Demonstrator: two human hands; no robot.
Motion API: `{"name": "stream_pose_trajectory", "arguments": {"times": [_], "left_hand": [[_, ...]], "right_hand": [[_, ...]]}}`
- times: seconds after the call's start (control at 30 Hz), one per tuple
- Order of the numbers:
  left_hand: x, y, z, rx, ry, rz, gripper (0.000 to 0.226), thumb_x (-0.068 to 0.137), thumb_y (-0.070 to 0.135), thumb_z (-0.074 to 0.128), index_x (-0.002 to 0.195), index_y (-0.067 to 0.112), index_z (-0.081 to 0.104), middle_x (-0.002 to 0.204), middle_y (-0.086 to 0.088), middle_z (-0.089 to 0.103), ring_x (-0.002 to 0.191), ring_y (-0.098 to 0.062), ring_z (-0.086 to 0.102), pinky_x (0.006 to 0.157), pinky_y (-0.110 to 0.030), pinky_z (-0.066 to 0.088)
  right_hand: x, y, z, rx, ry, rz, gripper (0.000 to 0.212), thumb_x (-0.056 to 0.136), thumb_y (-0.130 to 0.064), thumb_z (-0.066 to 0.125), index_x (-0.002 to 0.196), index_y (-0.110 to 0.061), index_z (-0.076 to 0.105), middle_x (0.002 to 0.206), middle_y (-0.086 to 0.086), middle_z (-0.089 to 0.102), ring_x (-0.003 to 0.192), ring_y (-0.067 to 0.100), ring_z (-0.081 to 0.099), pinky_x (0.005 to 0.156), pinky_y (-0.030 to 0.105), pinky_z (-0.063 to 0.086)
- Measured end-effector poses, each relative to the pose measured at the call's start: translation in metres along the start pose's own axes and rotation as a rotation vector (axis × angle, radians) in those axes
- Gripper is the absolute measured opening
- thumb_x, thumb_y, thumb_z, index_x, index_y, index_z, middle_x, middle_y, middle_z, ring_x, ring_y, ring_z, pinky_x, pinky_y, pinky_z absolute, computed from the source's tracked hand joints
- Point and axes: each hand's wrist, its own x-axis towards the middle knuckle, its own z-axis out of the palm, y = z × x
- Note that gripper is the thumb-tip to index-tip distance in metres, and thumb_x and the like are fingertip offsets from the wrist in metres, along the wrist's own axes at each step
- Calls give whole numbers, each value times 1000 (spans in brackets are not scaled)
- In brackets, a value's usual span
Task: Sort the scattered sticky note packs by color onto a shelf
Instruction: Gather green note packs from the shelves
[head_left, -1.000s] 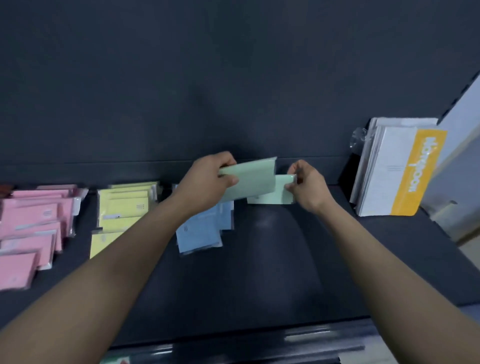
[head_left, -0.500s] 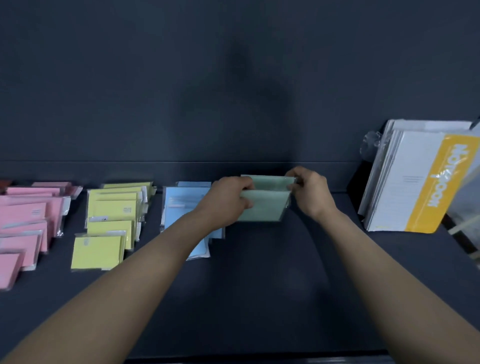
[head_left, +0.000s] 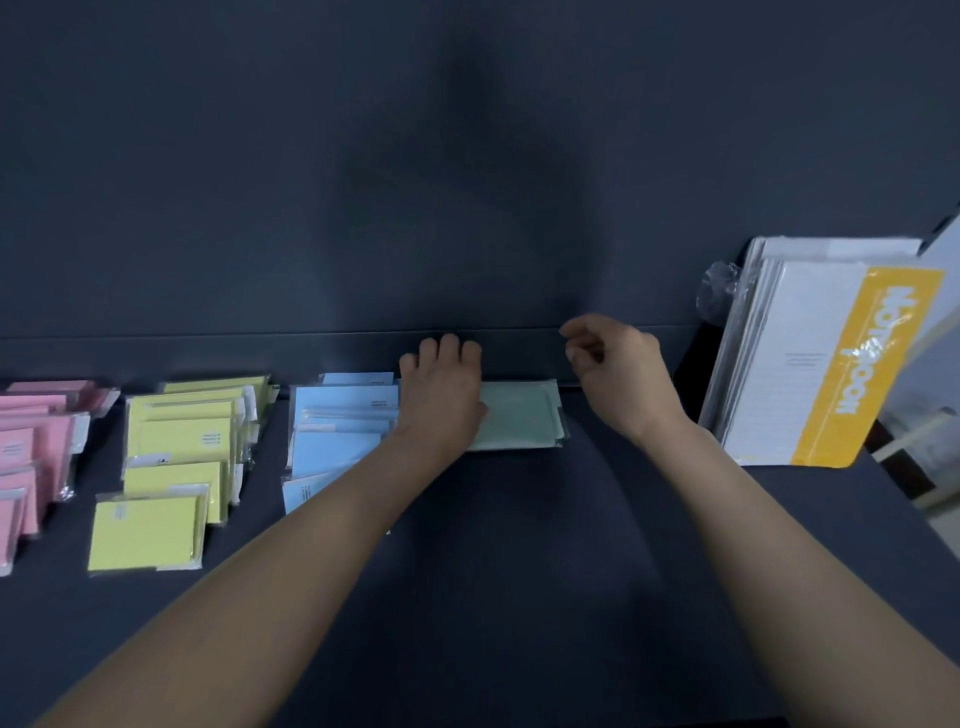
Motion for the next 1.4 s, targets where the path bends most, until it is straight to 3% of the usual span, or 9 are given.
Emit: {"name": "stream_pose_trajectory", "arguments": {"times": [0.27,0.5,0.87,1.03,1.2,1.4], "left_hand": [[-29,-29,-65,-142,174,-11,36,90,24,56,123,15,48,124,-4,47,116,-25,39,93,-34,27],[-106,-104,-150,-85,385,-34,26,86,12,60,111,8,57,107,-11,60,100,-33,53,86,-43,41],[-314,-264,-248,168,473,-393,22,81,12,57,102,5,60,93,-15,62,86,-37,56,74,-48,47],[-413,-321,-282,254,517,-554,24,84,13,62,107,7,59,102,-13,61,96,-35,55,81,-48,44],[-502,-365,-303,366,500,-690,22,83,14,63,105,9,59,99,-10,61,92,-34,55,77,-48,46],[-603,-407,-320,453,486,-926,21,86,17,60,106,10,57,98,-9,60,92,-32,54,79,-47,45]], "right_hand": [[5,-66,4,-98,-128,-244,27,94,-10,55,119,-9,64,111,8,68,103,24,61,93,41,48],[-16,-183,25,-297,-252,-581,38,95,-25,55,131,-15,54,123,8,55,115,25,50,97,39,41],[-140,-408,109,-212,-285,-1056,37,97,-30,50,133,-21,52,126,6,55,119,25,47,95,35,37],[-210,-497,153,-149,-306,-1219,35,97,-29,50,130,-18,54,120,8,58,113,28,51,92,39,42],[-280,-570,197,-70,-360,-1335,29,97,-27,50,122,-16,58,116,7,59,110,29,52,90,41,44],[-360,-649,244,52,-448,-1485,31,96,-30,52,125,-20,57,115,4,58,110,25,51,87,35,41]]}}
